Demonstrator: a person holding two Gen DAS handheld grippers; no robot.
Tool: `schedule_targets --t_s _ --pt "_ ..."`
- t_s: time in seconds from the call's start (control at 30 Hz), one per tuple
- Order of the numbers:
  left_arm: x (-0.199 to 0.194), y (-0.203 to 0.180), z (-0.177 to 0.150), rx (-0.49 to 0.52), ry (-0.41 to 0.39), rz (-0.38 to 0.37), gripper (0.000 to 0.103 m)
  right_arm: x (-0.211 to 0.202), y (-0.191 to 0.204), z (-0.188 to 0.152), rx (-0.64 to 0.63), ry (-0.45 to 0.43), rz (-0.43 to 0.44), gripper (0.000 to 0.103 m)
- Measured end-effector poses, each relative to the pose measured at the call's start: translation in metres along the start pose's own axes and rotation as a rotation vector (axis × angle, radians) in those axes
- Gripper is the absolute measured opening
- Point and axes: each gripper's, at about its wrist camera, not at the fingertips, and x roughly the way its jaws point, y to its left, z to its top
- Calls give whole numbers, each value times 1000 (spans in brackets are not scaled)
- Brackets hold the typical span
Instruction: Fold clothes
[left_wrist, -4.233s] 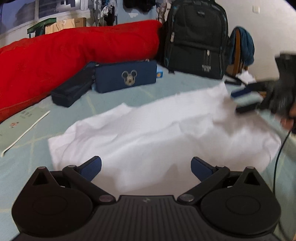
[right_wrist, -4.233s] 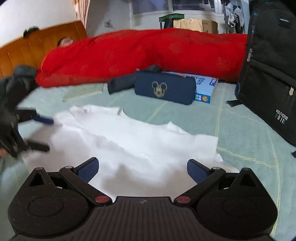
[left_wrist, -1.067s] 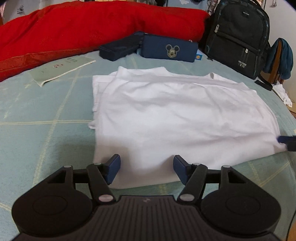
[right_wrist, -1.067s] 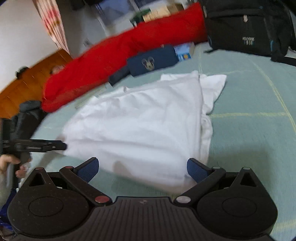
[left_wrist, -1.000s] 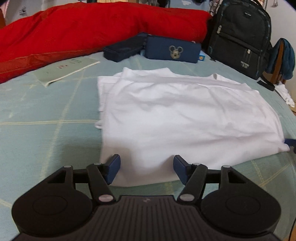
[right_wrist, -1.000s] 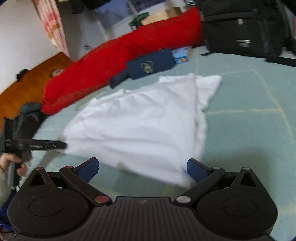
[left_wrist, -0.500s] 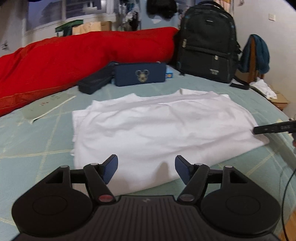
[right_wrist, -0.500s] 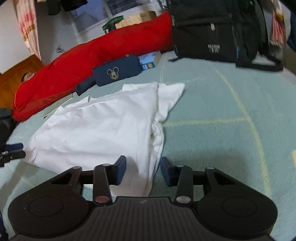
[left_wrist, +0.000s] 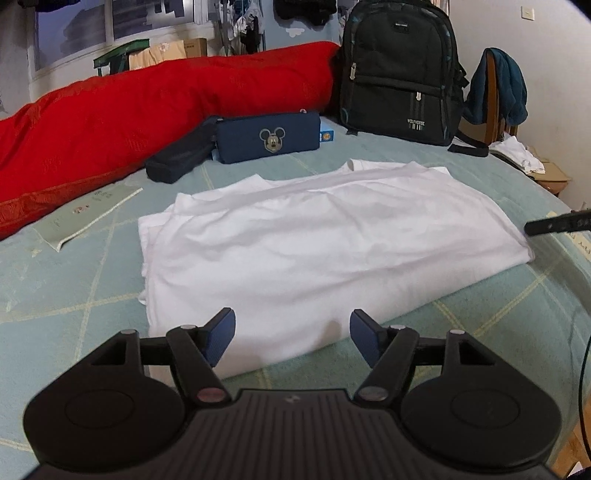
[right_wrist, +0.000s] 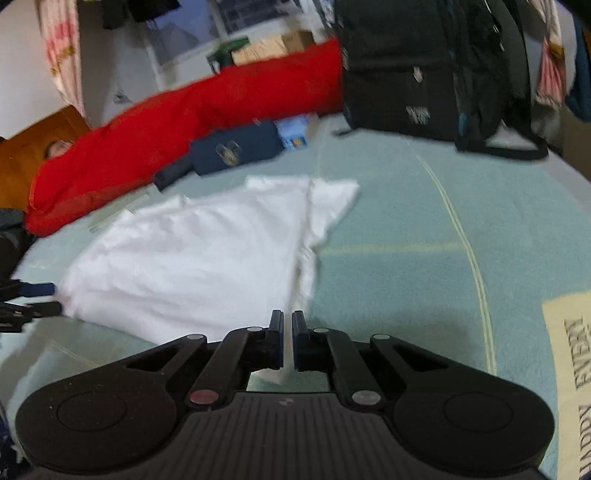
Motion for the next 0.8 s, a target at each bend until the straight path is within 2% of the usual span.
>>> schedule_targets --t_s 0.07,0.1,0.17,0.33,0.37,0.43,0.53,0.57,0.63,0.73,0.8 --pt "1 -1 4 -4 -9 -4 70 -4 8 5 -27 -14 2 12" --pt "1 -2 4 -4 -13 -8 70 -4 12 6 -40 -14 -5 19" --pt "0 -5 4 1 -19 -16 71 -1 9 2 -30 3 -22 26" --pt "2 -10 0 23 -6 -34 71 6 4 -23 -14 61 -26 26" --pt "3 -11 0 22 -3 -34 71 10 5 -29 -24 72 -31 26" --pt "3 -11 0 17 2 -33 71 13 9 -36 -52 64 -52 14" --pt "2 -12 0 20 2 -31 71 0 3 -35 -25 55 -36 12" --pt "0 -12 0 25 2 -27 72 -3 -1 -35 -19 60 -47 3" --pt "-2 -11 0 31 1 -20 72 -9 -11 -37 -7 74 -115 3" --pt "-2 -8 2 15 4 -6 72 -24 -22 -35 73 29 -70 3" --pt "3 -8 5 0 6 27 72 -25 -13 -27 56 3 -49 7"
